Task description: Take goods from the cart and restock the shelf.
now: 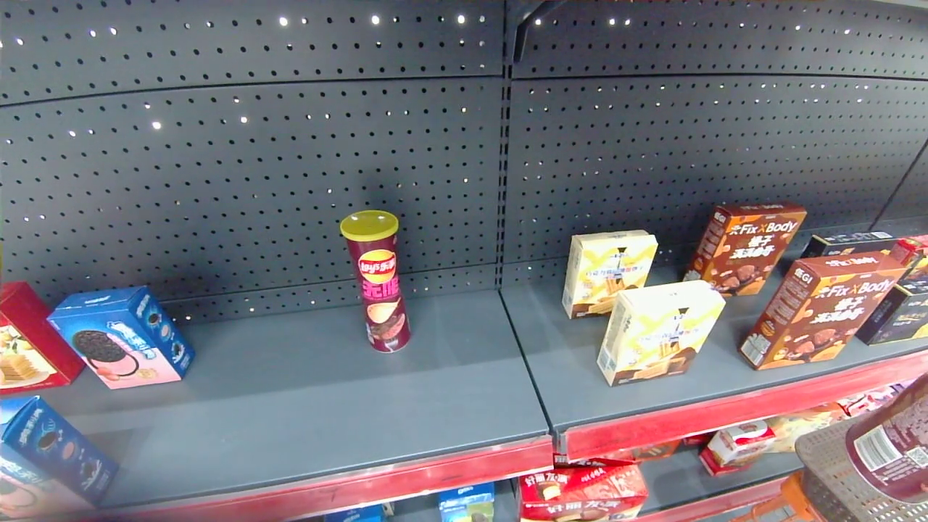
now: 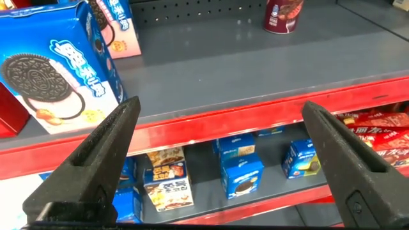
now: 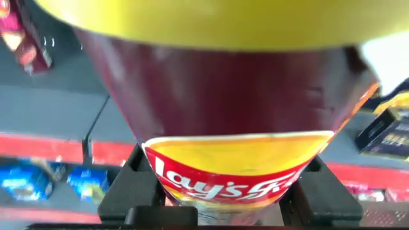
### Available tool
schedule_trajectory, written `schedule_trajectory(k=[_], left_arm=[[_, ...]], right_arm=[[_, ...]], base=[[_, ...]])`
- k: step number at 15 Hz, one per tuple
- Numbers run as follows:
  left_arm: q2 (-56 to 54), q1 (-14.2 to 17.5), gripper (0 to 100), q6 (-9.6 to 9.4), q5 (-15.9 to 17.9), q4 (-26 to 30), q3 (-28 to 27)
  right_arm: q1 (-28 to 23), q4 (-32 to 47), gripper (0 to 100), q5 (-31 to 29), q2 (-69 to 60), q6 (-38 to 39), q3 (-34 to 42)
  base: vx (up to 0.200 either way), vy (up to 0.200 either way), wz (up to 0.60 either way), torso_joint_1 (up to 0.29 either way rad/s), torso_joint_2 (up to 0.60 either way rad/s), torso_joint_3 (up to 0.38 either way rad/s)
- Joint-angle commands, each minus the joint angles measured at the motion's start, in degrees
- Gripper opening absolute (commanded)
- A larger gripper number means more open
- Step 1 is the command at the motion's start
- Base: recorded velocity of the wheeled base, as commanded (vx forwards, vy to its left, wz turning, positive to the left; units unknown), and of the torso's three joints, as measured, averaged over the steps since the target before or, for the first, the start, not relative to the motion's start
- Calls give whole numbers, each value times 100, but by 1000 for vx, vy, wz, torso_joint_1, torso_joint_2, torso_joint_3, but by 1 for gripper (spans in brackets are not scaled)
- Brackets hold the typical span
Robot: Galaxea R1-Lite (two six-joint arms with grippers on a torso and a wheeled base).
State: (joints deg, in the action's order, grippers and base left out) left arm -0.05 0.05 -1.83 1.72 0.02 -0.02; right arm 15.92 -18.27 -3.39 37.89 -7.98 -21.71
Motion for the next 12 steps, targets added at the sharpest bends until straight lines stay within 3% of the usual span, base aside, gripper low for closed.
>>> schedule_trajectory(k=[1,2,3,4,5,6,7,8,10,12], left_arm=[[22,-22,100,25,4,15,-6],[40,-22,100,25,4,15,-15],[154,-49,100,-257,136,6,-33],[269,-84,100,-344,250,15,-77],[2070,-348,100,-450,856,-99,-1175],[3090,-436,100,-388,1006,-547,-1694],[3854,-620,100,-151,1261,-811,-2256],[4716,-822,100,297,1674,-881,-3065],[5814,-857,100,350,1788,-864,-3900],[6896,-761,100,-125,1814,-1083,-4049]], right_arm=[[25,395,0,-4,-36,7,-88],[16,641,0,5,-80,7,-211],[16,1054,0,14,-71,-1,-439],[25,1107,0,14,-53,7,-501],[16,1186,0,5,43,7,-668],[8,1177,0,5,78,7,-668],[-19,1177,0,5,78,7,-641],[-36,1177,0,5,43,7,-571],[-63,1177,0,5,-10,16,-474],[-168,1186,0,-4,17,166,-501]], base=[[0,0,0,0,0,0],[0,0,0,0,0,0],[0,0,0,0,0,0],[0,0,0,0,0,0],[0,0,0,0,0,0],[0,0,0,0,0,0],[0,0,0,0,0,0],[0,0,0,0,0,0],[0,0,0,0,0,0],[0,0,0,0,0,0]])
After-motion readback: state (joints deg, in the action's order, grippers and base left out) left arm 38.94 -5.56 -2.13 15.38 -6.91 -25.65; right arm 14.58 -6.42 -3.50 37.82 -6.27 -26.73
